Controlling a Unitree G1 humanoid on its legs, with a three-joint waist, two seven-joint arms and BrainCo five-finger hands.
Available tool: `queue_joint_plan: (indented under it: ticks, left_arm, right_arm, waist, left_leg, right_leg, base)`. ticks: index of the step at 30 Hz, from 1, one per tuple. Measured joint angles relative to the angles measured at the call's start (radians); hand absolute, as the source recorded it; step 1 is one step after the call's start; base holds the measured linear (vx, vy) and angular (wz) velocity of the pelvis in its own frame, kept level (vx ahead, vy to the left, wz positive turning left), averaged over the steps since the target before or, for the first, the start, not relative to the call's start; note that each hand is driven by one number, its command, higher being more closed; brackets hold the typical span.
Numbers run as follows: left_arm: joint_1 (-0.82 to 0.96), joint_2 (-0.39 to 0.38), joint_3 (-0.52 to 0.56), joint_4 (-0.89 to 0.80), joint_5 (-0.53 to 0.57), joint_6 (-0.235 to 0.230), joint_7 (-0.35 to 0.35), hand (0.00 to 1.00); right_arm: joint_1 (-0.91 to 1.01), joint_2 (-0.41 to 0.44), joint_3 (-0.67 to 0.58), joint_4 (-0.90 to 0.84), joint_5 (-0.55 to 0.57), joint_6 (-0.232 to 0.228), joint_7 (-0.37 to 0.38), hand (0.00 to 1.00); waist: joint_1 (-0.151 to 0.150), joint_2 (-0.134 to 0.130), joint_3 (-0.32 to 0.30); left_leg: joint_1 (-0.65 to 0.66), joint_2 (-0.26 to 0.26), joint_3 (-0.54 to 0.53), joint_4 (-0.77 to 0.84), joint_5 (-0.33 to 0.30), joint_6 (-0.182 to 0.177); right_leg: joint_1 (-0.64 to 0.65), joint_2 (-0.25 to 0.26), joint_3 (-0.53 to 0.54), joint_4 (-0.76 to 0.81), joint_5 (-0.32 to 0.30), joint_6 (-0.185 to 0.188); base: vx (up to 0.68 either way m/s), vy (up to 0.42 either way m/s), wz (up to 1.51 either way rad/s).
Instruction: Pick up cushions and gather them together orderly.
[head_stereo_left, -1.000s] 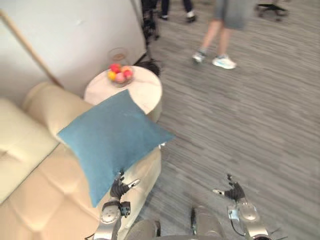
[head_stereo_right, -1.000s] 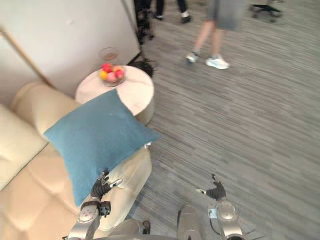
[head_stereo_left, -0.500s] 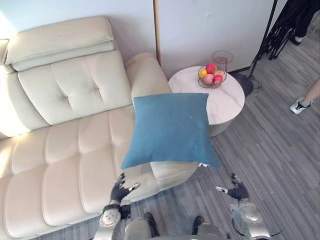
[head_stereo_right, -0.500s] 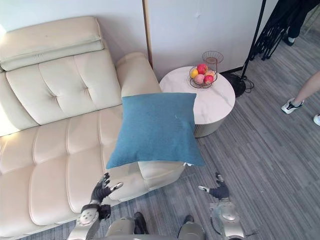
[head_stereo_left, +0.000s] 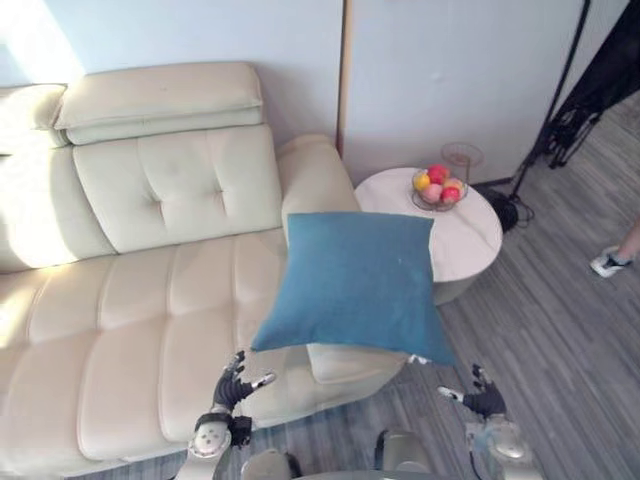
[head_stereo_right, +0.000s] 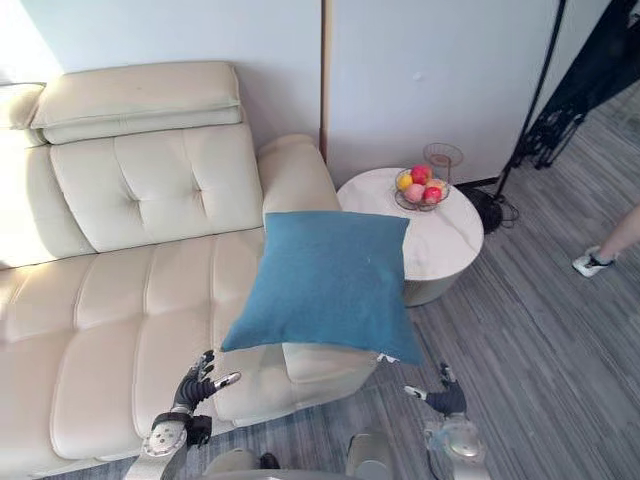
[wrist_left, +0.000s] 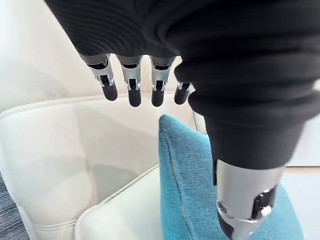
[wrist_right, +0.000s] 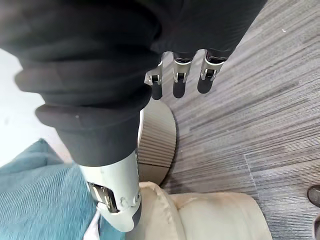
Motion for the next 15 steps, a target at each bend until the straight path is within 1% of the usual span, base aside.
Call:
queue_joint_plan:
  ticks: [1, 3, 5, 9, 12, 15]
  left_arm:
    - [-0.002, -0.002, 0.008, -0.003, -0.001, 0.0, 0.0, 0.0]
    - [-0.006, -0.006, 0.019, -0.014, -0.003, 0.0, 0.0, 0.0]
    - [-0.027, -0.007, 0.029, -0.014, -0.01, -0.001, 0.001, 0.0]
    - [-0.051, -0.001, 0.039, -0.013, -0.026, -0.001, 0.018, 0.0]
    - [-0.085, 0.008, 0.074, -0.012, -0.032, -0.001, 0.036, 0.0]
    - [-0.176, 0.043, 0.074, 0.009, -0.039, -0.002, 0.063, 0.0]
  right_arm:
    - [0.0, -0.003, -0.007, -0.021, 0.001, 0.001, 0.0, 0.0]
    - [0.007, -0.002, -0.033, -0.067, 0.001, 0.0, 0.0, 0.0]
    - [0.008, -0.011, -0.07, -0.087, 0.001, 0.0, -0.005, 0.0]
    - [-0.001, -0.024, -0.081, -0.119, 0.002, -0.002, -0.006, 0.0]
    - [-0.032, -0.024, -0.079, -0.12, 0.009, -0.001, -0.004, 0.0]
    - [-0.134, -0.046, -0.046, -0.113, 0.047, -0.002, -0.001, 0.0]
  waist:
    - [-0.001, 0.008, -0.001]
    - [-0.005, 0.011, 0.0]
    - [-0.007, 0.006, 0.0]
    - [-0.007, 0.002, -0.003]
    - [-0.007, 0.0, -0.005]
    - [-0.007, 0.004, -0.004]
  left_leg:
    - [0.007, 0.003, -0.005, -0.005, 0.007, -0.011]
    - [0.025, 0.007, -0.022, -0.023, 0.012, -0.02]
    - [0.052, 0.007, -0.029, -0.058, 0.021, -0.033]
    - [0.047, -0.004, -0.028, -0.101, 0.04, -0.037]
    - [0.035, -0.021, -0.023, -0.188, 0.1, -0.036]
    - [-0.024, -0.031, -0.008, -0.269, 0.171, -0.031]
  right_leg:
    - [0.003, 0.005, -0.004, 0.0, -0.003, -0.005]
    - [0.02, 0.012, -0.014, -0.001, -0.006, -0.01]
    - [0.046, 0.018, -0.019, -0.021, -0.006, -0.01]
    - [0.047, 0.016, -0.022, -0.068, 0.005, -0.01]
    - [0.026, 0.02, -0.026, -0.14, 0.055, -0.013]
    - [-0.041, 0.033, -0.015, -0.213, 0.128, -0.022]
  base:
    - [0.15, -0.127, -0.02]
    - [0.13, -0.11, 0.06]
    - [0.05, -0.04, 0.08]
    - [0.0, 0.004, 0.02]
    - [-0.03, 0.008, 0.0]
    - [-0.08, -0.009, -0.13]
